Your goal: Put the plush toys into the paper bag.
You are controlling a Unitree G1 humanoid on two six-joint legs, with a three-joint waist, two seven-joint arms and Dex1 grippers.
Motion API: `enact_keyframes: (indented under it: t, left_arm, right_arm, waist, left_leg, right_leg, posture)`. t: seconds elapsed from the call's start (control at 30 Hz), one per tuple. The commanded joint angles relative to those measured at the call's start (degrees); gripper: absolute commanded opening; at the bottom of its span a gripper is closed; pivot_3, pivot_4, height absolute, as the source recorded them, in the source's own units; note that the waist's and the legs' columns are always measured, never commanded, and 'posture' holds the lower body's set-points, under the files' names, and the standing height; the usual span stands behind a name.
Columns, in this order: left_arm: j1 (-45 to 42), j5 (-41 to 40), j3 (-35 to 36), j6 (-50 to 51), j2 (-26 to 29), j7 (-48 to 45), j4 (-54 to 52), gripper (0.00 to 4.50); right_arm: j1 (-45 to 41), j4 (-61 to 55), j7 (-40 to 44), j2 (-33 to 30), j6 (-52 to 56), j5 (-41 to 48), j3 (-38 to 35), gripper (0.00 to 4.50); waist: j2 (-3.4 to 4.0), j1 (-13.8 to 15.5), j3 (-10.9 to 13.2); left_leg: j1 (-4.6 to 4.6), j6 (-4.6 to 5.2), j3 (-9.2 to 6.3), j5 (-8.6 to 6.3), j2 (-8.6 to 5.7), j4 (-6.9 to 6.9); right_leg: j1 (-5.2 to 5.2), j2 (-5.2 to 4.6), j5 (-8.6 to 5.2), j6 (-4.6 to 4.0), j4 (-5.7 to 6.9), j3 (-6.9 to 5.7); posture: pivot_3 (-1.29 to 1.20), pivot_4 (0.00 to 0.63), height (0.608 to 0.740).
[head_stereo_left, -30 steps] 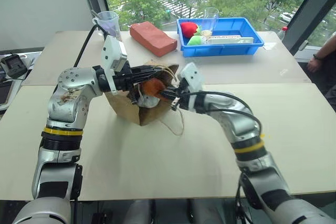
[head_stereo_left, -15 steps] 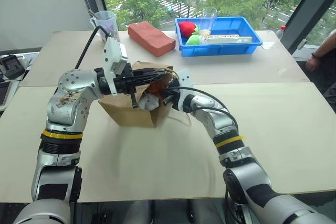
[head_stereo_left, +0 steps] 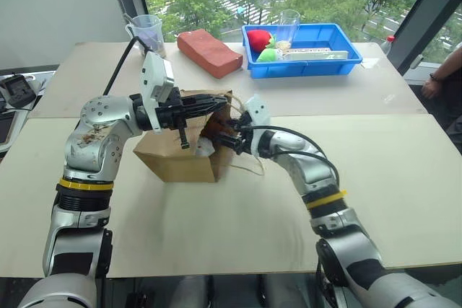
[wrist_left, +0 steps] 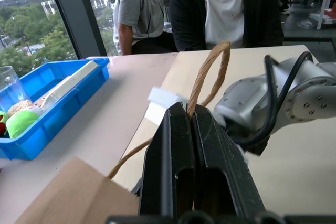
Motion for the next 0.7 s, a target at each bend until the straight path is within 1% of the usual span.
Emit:
enact_keyframes:
  t: [0.03,0.1,0.17,0.27,0.33,0.4,0.6,0.7]
  left_arm:
    - [-0.8,0.2,0.7,-1.4,0.3,0.2,-0.9,0.00]
    - [-0.7,0.3,0.7,-1.5,0.3,0.2,-0.9,0.00]
    - [-0.7,0.3,0.7,-1.5,0.2,0.3,-0.8,0.00]
    - [-0.9,0.7,0.3,-1.8,-0.1,0.5,-0.7,0.00]
    - [-0.8,0.9,0.1,-1.9,-0.4,0.6,-0.9,0.00]
    - [-0.8,0.9,0.1,-1.9,-0.4,0.6,-1.0,0.00]
    - [-1.0,1.0,0.1,-1.9,-0.3,0.6,-1.1,0.00]
    - [-1.1,0.9,-0.1,-1.6,-0.4,0.8,-1.7,0.00]
  right_arm:
    - [1.7,-8.3,1.8,-2.8,3.0,2.8,-1.9,4.49]
    - [3.5,-12.4,4.0,-5.4,5.5,4.9,-2.3,4.49]
    - [5.9,-16.9,7.5,-9.5,7.9,6.7,-2.0,4.49]
    - [9.7,-21.4,13.1,-15.9,9.1,7.5,0.9,4.49]
    - [11.6,-22.7,14.8,-18.0,9.2,7.3,2.6,4.49]
    - [12.7,-22.6,14.9,-18.7,8.2,6.1,4.3,4.49]
    - [12.8,-18.3,10.5,-17.6,4.9,0.4,7.1,4.49]
    - [12.9,-17.4,10.5,-17.3,2.5,-1.0,7.8,3.72]
  waist:
    - [0.00,0.0,0.0]
    - [0.00,0.0,0.0]
    - [0.00,0.1,0.0]
    - [0.00,0.4,0.0]
    - [-0.01,0.4,0.0]
    - [-0.01,0.3,0.0]
    - [-0.01,0.3,0.0]
    - [-0.01,0.6,0.0]
  left_leg:
    - [0.00,0.09,0.00,-0.05,0.00,0.00]
    - [0.00,0.20,0.01,-0.12,0.00,0.01]
    - [0.01,0.21,0.01,-0.12,0.00,0.01]
    - [0.00,0.25,0.01,-0.15,0.00,0.03]
    - [0.01,0.27,0.01,-0.16,0.00,0.05]
    - [0.02,0.28,0.04,-0.16,0.00,0.07]
    - [0.09,0.27,0.07,-0.15,0.00,0.11]
    - [0.08,0.26,0.07,-0.15,-0.02,0.11]
  right_leg:
    - [0.00,0.00,0.00,0.00,0.00,0.00]
    - [0.00,0.00,0.00,0.00,0.00,0.01]
    - [0.00,0.00,0.00,0.00,0.00,0.01]
    - [0.05,0.00,0.00,0.00,-0.06,-0.02]
    - [0.11,0.00,0.00,0.00,-0.12,-0.03]
    - [0.12,0.00,0.00,0.00,-0.15,0.00]
    - [0.09,0.00,0.00,0.00,-0.17,0.06]
    - [0.09,-0.03,0.00,0.00,-0.17,0.06]
  posture:
    - [0.00,0.150,0.740]
    - [0.00,0.150,0.740]
    - [0.00,0.150,0.740]
    - [0.00,0.150,0.740]
    - [0.00,0.150,0.740]
    - [0.00,0.150,0.740]
    - [0.00,0.150,0.740]
    - [0.00,0.150,0.740]
